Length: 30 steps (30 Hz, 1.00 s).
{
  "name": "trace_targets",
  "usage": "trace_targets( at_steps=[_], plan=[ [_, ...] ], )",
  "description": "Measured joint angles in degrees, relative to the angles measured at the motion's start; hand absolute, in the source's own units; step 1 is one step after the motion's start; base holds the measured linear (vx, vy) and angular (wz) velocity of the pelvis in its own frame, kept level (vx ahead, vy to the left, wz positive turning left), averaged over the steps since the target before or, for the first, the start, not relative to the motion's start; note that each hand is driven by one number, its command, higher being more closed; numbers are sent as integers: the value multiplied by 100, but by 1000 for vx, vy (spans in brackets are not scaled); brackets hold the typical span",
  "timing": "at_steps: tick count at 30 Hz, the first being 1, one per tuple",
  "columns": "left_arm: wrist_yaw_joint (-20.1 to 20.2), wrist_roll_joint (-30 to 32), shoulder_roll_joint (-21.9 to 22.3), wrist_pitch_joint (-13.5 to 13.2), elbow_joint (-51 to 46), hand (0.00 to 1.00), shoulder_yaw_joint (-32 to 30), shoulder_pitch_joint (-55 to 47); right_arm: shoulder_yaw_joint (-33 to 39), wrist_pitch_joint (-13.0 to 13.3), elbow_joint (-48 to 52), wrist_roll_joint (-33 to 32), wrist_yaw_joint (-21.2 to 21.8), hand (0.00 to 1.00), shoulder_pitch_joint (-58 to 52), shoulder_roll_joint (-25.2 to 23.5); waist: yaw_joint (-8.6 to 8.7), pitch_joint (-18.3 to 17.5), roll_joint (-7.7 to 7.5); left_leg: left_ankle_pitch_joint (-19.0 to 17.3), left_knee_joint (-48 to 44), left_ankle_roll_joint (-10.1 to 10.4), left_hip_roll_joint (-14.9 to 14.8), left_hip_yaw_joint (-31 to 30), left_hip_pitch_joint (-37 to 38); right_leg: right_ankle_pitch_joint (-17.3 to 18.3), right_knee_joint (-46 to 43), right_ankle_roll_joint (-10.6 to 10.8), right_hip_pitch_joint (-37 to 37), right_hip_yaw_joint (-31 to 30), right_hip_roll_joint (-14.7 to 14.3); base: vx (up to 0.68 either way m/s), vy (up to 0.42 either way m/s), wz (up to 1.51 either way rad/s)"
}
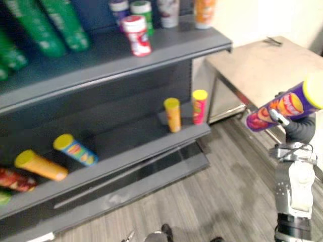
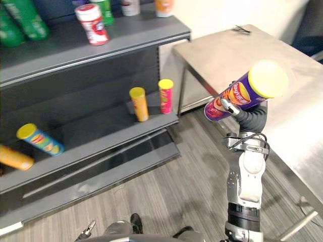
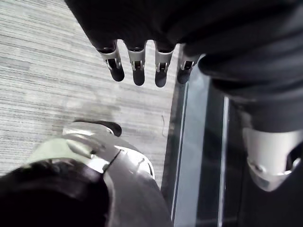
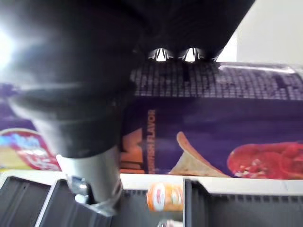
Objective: Put the gum and the chips on the shelf.
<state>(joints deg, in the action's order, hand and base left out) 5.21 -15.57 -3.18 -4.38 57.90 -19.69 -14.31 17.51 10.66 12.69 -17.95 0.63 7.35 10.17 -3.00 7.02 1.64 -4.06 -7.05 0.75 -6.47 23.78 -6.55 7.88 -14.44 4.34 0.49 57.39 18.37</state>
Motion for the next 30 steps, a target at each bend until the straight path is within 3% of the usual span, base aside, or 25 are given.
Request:
trace_targets(
  at_steps=[4, 9, 12, 19, 26, 29, 30],
  plan=[
    [-6, 99, 63, 3, 146, 0, -100, -28, 12, -19, 0, 9, 23, 100, -251, -65, -10, -19, -37, 129, 366, -150, 364, -259, -22, -458, 243, 107, 29, 58, 88, -58, 192, 34],
    [-47, 107, 7, -12, 112, 0, -95, 140, -42, -24, -90, 227, -81, 100, -245, -250, 20, 67, -173, 228, 256, -301, 629, -419, -113, -483, -100, 132, -39, -64, 434, 41, 134, 29],
    [-66, 106, -75, -30, 86, 0, -96, 169, -275, -60, -209, 234, -80, 100, -241, -252, -74, 147, -299, 188, 307, -286, 637, -414, -109, -485, -48, 135, -79, -171, 400, 1, 44, -1],
    [-38, 104, -75, -41, 77, 0, -102, 166, -524, -64, -209, 235, 150, 100, -278, -247, -170, 214, -322, 167, 389, -303, 545, -364, -130, -480, 247, 131, -144, -528, 128, 8, -7, -8],
    [-31, 57, -69, -52, -145, 0, -83, 181, -1525, -72, -484, 233, 368, 100, -213, -237, -226, 271, -390, -109, -258, -227, 285, -388, -484, -565, 397, 154, -138, -544, -71, 98, -32, 1],
    [-33, 62, -45, -51, -136, 0, 3, 188, -1953, -78, -515, 234, 429, 100, -211, -203, -197, 387, -286, -411, -531, -289, 326, -621, -414, -547, -733, 128, -166, -683, 421, 149, 122, 42],
    [-38, 62, -80, -52, -139, 0, 27, 187, -2026, -83, -515, 235, 450, 100, -208, -198, -205, 409, -317, -466, -539, -337, 428, -743, -309, -546, -1358, -169, -313, -1057, 683, 180, 137, 66]
  ],
)
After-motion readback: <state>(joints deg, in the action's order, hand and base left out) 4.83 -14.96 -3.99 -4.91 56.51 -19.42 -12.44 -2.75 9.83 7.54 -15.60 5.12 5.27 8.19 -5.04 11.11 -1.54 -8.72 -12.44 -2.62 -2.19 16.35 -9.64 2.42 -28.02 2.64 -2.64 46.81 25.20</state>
